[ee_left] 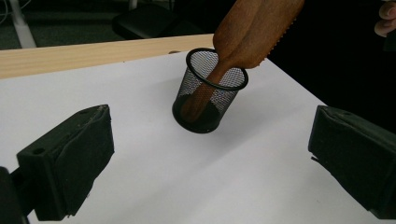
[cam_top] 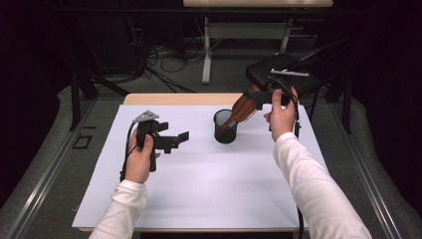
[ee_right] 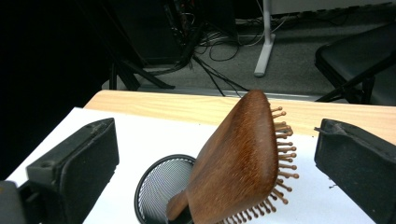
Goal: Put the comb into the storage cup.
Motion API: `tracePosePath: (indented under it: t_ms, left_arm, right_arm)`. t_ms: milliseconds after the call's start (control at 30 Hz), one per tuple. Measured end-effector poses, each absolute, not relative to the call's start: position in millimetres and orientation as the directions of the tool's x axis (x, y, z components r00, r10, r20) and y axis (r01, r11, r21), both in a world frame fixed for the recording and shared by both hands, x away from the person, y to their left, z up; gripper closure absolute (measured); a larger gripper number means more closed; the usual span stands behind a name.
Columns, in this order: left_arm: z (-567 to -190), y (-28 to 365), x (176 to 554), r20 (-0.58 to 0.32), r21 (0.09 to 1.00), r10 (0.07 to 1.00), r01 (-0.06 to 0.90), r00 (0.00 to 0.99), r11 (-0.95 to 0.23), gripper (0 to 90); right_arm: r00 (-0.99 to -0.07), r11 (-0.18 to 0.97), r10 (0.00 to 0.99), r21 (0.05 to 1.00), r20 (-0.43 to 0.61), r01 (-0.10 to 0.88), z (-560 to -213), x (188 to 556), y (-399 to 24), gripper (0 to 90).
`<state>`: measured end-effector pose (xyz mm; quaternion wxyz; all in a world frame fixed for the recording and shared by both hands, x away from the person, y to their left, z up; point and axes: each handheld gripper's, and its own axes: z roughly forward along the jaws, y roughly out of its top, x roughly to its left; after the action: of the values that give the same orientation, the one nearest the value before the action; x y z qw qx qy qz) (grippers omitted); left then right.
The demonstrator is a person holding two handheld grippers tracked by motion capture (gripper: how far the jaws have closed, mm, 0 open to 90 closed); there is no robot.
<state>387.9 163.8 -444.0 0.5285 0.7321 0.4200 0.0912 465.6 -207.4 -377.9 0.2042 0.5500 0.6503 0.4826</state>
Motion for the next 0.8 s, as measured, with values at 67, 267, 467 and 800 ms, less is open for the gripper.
tracePosePath:
  t_ms: [67, 267, 467, 800]
  left_arm:
    - [-443.1, 163.2, 386.6, -0.306, 0.852, 0.711, 0.516, 0.633, -0.092, 0.3]
    - [-442.1, 161.8, 384.1, -0.304, 0.849, 0.703, 0.518, 0.643, -0.107, 0.3]
    - [-439.2, 160.4, 383.1, -0.304, 0.851, 0.693, 0.514, 0.654, -0.112, 0.3]
    - [-436.0, 162.5, 383.0, -0.304, 0.85, 0.681, 0.513, 0.666, -0.122, 0.3]
  right_arm:
    - [-0.325, -0.06, 0.909, 0.854, 0.26, 0.516, -375.9, 462.0, -206.8, 0.0]
    - [-0.377, -0.016, 0.894, 0.859, 0.241, 0.512, -371.0, 450.4, -203.8, 0.0]
    - [-0.414, -0.004, 0.875, 0.86, 0.249, 0.51, -369.9, 440.6, -200.0, 0.0]
    - [-0.468, 0.017, 0.844, 0.86, 0.261, 0.51, -371.0, 428.1, -197.8, 0.0]
